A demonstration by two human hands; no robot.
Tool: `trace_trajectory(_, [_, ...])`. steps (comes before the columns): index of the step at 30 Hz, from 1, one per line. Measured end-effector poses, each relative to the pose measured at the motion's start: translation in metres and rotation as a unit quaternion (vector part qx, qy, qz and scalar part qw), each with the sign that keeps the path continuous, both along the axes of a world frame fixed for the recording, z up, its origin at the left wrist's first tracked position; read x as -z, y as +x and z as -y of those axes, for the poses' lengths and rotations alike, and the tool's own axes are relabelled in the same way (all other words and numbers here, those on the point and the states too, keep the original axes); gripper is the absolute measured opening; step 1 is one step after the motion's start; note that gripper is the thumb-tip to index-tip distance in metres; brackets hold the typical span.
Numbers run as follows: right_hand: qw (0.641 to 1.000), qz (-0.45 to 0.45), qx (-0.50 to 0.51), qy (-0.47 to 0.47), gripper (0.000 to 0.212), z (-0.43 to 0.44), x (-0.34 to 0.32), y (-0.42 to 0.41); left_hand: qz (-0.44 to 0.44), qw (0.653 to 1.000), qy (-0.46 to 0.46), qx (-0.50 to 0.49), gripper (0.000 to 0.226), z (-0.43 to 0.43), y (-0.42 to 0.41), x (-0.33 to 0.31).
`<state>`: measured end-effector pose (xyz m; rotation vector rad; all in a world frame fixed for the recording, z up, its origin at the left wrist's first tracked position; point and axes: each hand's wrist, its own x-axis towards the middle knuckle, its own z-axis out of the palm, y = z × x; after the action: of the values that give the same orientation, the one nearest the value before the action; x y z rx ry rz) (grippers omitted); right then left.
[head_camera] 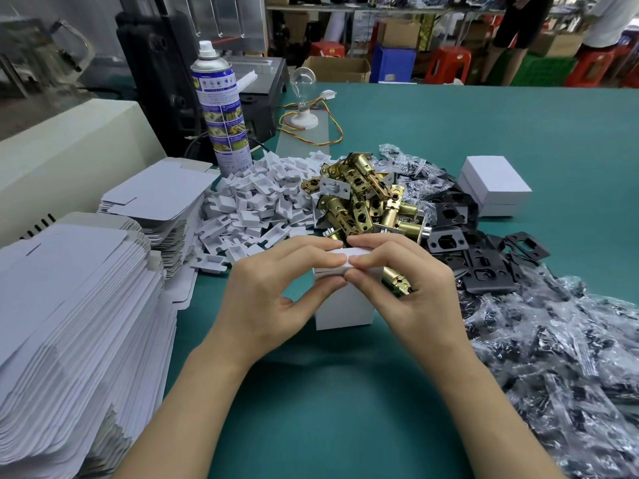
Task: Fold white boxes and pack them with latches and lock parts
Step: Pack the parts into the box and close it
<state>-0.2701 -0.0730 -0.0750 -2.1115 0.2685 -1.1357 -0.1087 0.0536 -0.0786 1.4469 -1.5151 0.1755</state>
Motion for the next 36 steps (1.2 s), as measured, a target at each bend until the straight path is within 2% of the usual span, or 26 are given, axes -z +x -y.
trace_trajectory(4, [1.0,0.001,0.003,0.005,0.006,0.0,0.001,0.001,-0.025,1.0,-0.004,0.007,0.021,0.0,0.0,0.001])
trace_trajectory(11, [1.0,-0.017,-0.004,0.017,0.018,-0.002,-0.001,0.003,-0.135,0.99,-0.043,0.001,0.021,0.002,-0.005,0.003])
trace_trajectory(21, [1.0,-0.023,-0.006,0.007,0.013,-0.003,0.0,0.003,-0.088,0.994,-0.057,-0.003,0.017,0.002,-0.005,0.008])
trace_trajectory(23, [1.0,-0.024,-0.005,0.018,0.018,-0.002,0.001,0.003,-0.131,0.99,-0.047,0.003,0.019,0.003,-0.006,0.01])
trace_trajectory(25, [0.997,-0.023,-0.008,0.074,0.024,-0.002,0.003,0.002,-0.194,0.981,-0.023,0.009,0.023,0.003,-0.007,0.011])
trace_trajectory(29, [0.989,-0.02,0.013,0.147,0.019,0.0,0.005,0.003,-0.278,0.957,0.079,0.025,0.036,0.004,-0.005,0.012])
trace_trajectory(31, [0.986,-0.031,0.019,0.162,0.023,0.0,0.005,0.004,-0.298,0.95,0.089,0.021,0.037,0.005,-0.004,0.012])
trace_trajectory(34, [0.986,-0.07,0.027,0.151,0.036,-0.002,0.004,0.006,-0.314,0.946,0.085,0.003,0.037,0.008,-0.003,0.011])
trace_trajectory(36, [0.984,-0.102,0.027,0.144,0.054,-0.004,0.004,0.005,-0.345,0.935,0.078,-0.009,0.036,0.01,-0.005,0.011])
